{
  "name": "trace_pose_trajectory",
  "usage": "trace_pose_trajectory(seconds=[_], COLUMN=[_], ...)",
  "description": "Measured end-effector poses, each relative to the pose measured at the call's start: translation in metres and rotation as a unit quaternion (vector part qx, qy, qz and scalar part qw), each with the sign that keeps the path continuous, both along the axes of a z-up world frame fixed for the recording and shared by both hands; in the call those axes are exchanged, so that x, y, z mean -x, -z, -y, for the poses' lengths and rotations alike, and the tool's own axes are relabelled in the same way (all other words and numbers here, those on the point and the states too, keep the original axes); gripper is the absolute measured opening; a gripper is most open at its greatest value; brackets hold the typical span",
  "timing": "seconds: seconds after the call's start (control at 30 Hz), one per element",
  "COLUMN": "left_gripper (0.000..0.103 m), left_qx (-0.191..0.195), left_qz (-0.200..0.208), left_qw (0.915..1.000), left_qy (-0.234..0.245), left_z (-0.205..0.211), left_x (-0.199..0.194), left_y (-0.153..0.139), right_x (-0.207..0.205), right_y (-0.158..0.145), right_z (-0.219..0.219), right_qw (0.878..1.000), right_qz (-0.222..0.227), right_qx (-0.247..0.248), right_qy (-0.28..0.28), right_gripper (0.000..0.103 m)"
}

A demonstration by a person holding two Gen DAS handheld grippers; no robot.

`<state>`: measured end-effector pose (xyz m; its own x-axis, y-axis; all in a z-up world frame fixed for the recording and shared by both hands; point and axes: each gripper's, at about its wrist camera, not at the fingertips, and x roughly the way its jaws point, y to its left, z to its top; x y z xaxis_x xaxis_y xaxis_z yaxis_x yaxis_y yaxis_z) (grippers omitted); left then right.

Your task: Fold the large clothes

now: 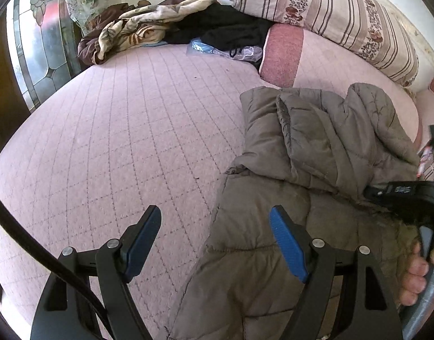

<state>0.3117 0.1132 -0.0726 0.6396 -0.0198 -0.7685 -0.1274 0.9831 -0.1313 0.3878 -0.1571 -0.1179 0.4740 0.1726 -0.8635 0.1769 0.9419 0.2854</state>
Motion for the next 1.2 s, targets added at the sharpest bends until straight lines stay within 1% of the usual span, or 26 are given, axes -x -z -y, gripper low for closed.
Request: trace_pose_trajectory(seconds=[0.07,0.1,0.13,0.27,0.37,0.43,0.5,0.53,0.57,0.63,0.67,0.7,0.77,0.8,0.83,0.87,0.93,0.97,1.0,1.07,1.1,1.13,1.2], left_gripper=[0.078,0.078,0.078,0.078,0.078,0.078,0.078,0.078,0.078,0.078,0.078,0.078,0.078,0.078,0.078,0.078,0.078,0.078,0.078,0.078,0.078,0.078,0.078], left_qx=[0.001,0.000,0.000,0.002,0.006,0.006,0.002,0.001,-0.001,-0.002,-0.002,-0.002,0.000,0.001,0.002,0.002,0.001,0.000,0.000,0.000,0.001,0.002,0.002], left_qz=[0.000,0.000,0.000,-0.003,-0.003,-0.004,-0.007,-0.009,-0.010,-0.012,-0.012,-0.012,-0.013,-0.013,-0.014,-0.015,-0.017,-0.017,-0.015,-0.013,-0.013,-0.014,-0.017], left_qw=[1.0000,1.0000,1.0000,1.0000,0.9999,0.9999,1.0000,0.9999,0.9999,0.9999,0.9999,0.9999,0.9999,0.9999,0.9998,0.9998,0.9998,0.9998,0.9998,0.9998,0.9998,0.9998,0.9998], left_qy=[-0.001,-0.002,-0.002,-0.006,-0.008,-0.008,-0.006,-0.005,-0.005,-0.004,-0.006,-0.008,-0.010,-0.011,-0.011,-0.011,-0.009,-0.009,-0.010,-0.012,-0.013,-0.013,-0.013], left_z=[-0.001,0.000,0.000,-0.002,-0.004,-0.004,-0.002,-0.002,-0.002,-0.002,-0.002,-0.003,-0.005,-0.005,-0.005,-0.005,-0.005,-0.005,-0.006,-0.006,-0.006,-0.006,-0.006], left_x=[0.001,0.001,0.001,0.001,0.001,0.000,0.000,-0.001,-0.001,-0.003,-0.004,-0.005,-0.006,-0.007,-0.007,-0.008,-0.007,-0.006,-0.006,-0.005,-0.005,-0.005,-0.005], left_y=[0.000,0.000,0.000,0.000,0.000,0.001,0.002,0.003,0.004,0.006,0.006,0.006,0.006,0.006,0.007,0.007,0.008,0.007,0.007,0.006,0.006,0.007,0.008], right_x=[0.010,0.019,0.029,0.062,0.077,0.072,0.052,0.041,0.028,-0.003,-0.013,-0.024,-0.033,-0.034,-0.035,-0.035,-0.036,-0.034,-0.028,-0.015,-0.009,-0.007,-0.011], right_y=[-0.011,-0.018,-0.025,-0.052,-0.082,-0.106,-0.118,-0.119,-0.116,-0.093,-0.082,-0.063,-0.031,-0.015,-0.005,-0.001,-0.010,-0.018,-0.035,-0.062,-0.073,-0.079,-0.081], right_z=[0.004,0.005,0.006,0.009,0.020,0.028,0.032,0.032,0.031,0.032,0.033,0.034,0.034,0.032,0.026,0.018,0.011,0.009,0.008,0.005,0.001,-0.005,-0.019], right_qw=[1.000,1.000,0.999,0.996,0.994,0.991,0.985,0.983,0.981,0.980,0.981,0.984,0.990,0.990,0.987,0.981,0.975,0.974,0.975,0.975,0.975,0.975,0.977], right_qz=[0.013,0.019,0.025,0.036,0.067,0.108,0.136,0.144,0.146,0.124,0.112,0.087,0.049,0.036,0.033,0.037,0.033,0.034,0.054,0.100,0.116,0.124,0.126], right_qx=[0.008,0.019,0.029,0.058,0.064,0.079,0.102,0.114,0.126,0.155,0.157,0.148,0.129,0.135,0.155,0.189,0.219,0.222,0.216,0.201,0.191,0.181,0.166], right_qy=[-0.003,-0.012,-0.023,-0.049,-0.050,-0.030,-0.008,0.000,0.006,0.027,0.035,0.039,0.035,0.027,0.015,-0.003,-0.020,-0.020,-0.015,-0.002,-0.003,-0.011,-0.033], right_gripper=[0.017,0.026,0.030,0.031,0.031,0.031,0.032,0.040,0.044,0.045,0.045,0.045,0.045,0.045,0.045,0.044,0.044,0.044,0.044,0.044,0.044,0.044,0.044])
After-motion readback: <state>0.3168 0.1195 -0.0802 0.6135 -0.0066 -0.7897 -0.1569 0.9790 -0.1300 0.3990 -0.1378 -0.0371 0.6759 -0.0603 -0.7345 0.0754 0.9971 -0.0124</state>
